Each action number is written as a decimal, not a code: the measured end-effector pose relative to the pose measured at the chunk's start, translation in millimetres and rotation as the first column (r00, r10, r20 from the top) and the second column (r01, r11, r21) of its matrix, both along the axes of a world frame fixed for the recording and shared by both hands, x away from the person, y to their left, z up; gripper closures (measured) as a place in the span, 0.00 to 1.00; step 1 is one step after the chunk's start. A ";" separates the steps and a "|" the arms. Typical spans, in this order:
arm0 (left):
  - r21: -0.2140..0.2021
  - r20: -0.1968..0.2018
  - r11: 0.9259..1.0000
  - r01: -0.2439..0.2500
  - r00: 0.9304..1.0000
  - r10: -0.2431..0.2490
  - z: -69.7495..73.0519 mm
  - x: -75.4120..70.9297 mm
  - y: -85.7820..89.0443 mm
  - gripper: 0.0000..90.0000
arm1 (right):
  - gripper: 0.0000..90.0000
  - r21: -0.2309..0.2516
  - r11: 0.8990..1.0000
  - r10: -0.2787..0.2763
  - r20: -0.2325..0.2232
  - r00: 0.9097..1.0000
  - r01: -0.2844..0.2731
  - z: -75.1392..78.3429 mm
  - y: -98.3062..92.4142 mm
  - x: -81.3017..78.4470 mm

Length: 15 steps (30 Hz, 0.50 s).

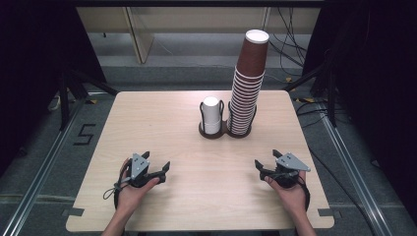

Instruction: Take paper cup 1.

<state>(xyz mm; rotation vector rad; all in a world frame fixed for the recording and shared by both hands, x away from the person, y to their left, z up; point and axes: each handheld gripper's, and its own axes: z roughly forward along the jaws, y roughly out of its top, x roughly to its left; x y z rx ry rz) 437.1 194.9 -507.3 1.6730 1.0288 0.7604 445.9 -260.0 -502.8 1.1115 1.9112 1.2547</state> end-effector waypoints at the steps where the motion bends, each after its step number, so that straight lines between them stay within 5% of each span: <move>1: -0.015 0.001 1.000 -0.004 1.000 0.004 3.5 1.0 1.0 0.16 | 0.23 0.012 1.000 0.008 0.001 1.000 -0.008 0.1 3.6 2.0; 4: -0.047 0.024 0.999 0.004 1.000 -0.003 15.8 5.4 0.0 0.16 | 0.23 0.009 0.999 0.032 -0.005 0.999 -0.032 4.0 13.7 7.7; 15: -0.008 0.080 0.995 0.104 0.991 -0.103 57.7 57.2 -33.1 0.16 | 0.22 0.007 0.994 0.105 0.036 0.994 -0.105 24.9 66.9 47.4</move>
